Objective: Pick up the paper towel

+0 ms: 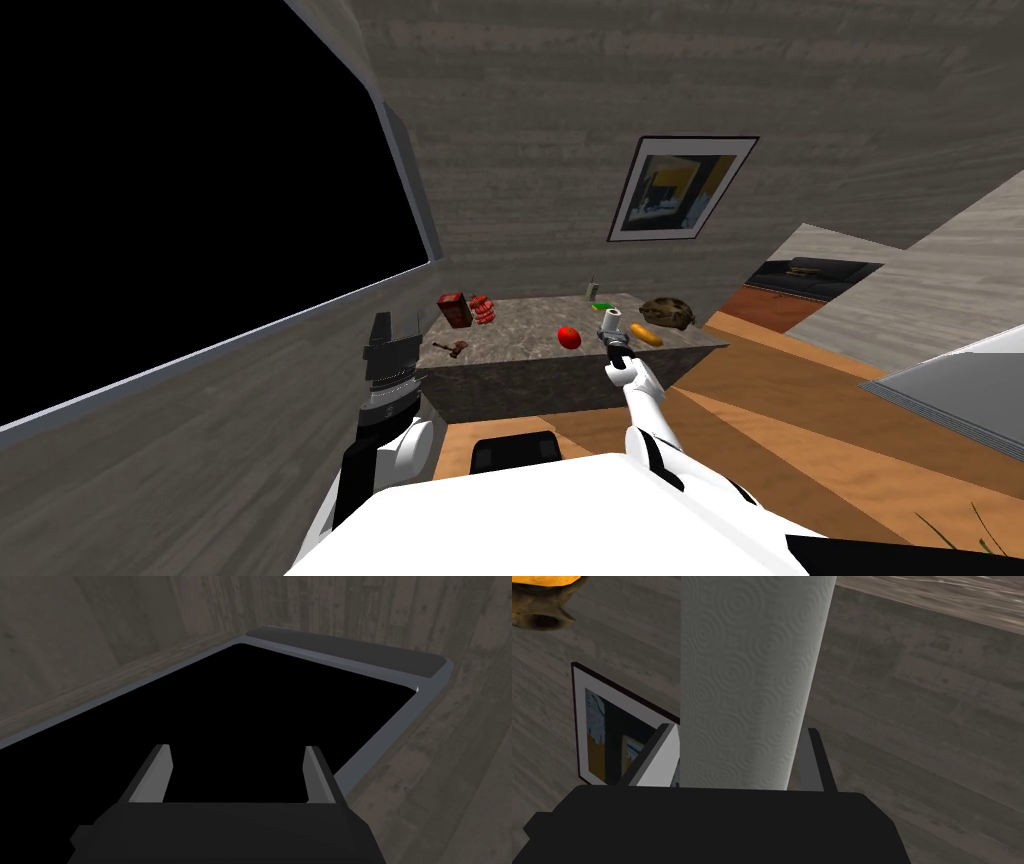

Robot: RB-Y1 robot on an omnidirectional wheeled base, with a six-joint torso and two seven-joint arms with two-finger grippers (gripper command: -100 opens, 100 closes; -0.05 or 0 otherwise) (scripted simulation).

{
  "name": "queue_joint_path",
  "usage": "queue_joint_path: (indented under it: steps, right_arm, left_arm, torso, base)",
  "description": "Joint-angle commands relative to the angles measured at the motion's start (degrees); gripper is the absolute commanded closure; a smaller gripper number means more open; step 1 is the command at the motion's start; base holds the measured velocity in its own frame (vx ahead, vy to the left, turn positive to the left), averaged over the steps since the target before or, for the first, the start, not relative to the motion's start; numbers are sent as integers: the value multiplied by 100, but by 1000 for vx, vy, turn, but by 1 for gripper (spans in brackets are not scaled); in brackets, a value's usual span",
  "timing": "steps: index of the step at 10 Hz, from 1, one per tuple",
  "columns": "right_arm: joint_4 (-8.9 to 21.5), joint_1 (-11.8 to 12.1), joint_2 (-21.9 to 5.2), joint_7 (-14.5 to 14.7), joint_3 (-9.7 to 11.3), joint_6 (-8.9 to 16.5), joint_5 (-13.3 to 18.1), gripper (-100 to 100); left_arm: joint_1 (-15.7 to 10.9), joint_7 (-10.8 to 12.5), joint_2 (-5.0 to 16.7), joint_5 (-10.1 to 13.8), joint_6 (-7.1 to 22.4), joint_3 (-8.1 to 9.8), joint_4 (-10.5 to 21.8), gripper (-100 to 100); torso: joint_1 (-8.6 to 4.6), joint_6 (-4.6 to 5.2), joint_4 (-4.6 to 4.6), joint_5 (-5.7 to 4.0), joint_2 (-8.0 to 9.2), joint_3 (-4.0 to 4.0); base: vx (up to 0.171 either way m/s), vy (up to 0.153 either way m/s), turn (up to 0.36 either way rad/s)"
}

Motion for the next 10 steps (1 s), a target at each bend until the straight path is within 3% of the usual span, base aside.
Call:
queue_joint_path:
  steps: [1,3,4,5,7,9,10]
  right_arm:
    - [93,-39,15,-286,-54,55,286,100]
    - [93,-39,15,-574,-54,55,469,100]
    - [-113,111,74,-757,133,336,725,100]
    - [-113,111,74,-935,133,437,875,100]
    - [-113,111,74,-1273,133,437,1224,100]
    - [-113,111,74,-1458,133,437,1248,100]
    - [-320,260,133,-1687,320,718,1526,100]
  left_arm:
    - [0,0,0,0,0,0,0,0]
    - [1,0,0,0,0,0,0,0]
    - [1,0,0,0,0,0,0,0]
    - [0,0,0,0,0,0,0,0]
    - [1,0,0,0,0,0,0,0]
    - [1,0,0,0,0,0,0,0]
    - [1,0,0,0,0,0,0,0]
  torso:
    - [0,0,0,0,0,0]
    - [-7,19,-13,-10,-15,-14]
    - [-9,22,-15,-12,-19,-16]
    - [-23,11,-19,-20,-12,-15]
    - [-30,26,-33,-33,-19,-26]
    - [-33,34,-38,-38,-27,-32]
    - [-35,34,-38,-39,-28,-32]
  base:
    - [-19,-34,21]
    - [0,-1,-17]
    - [-31,-45,137]
    - [-39,-58,125]
    - [-12,-12,1]
    - [2,6,-9]
    - [-32,-39,152]
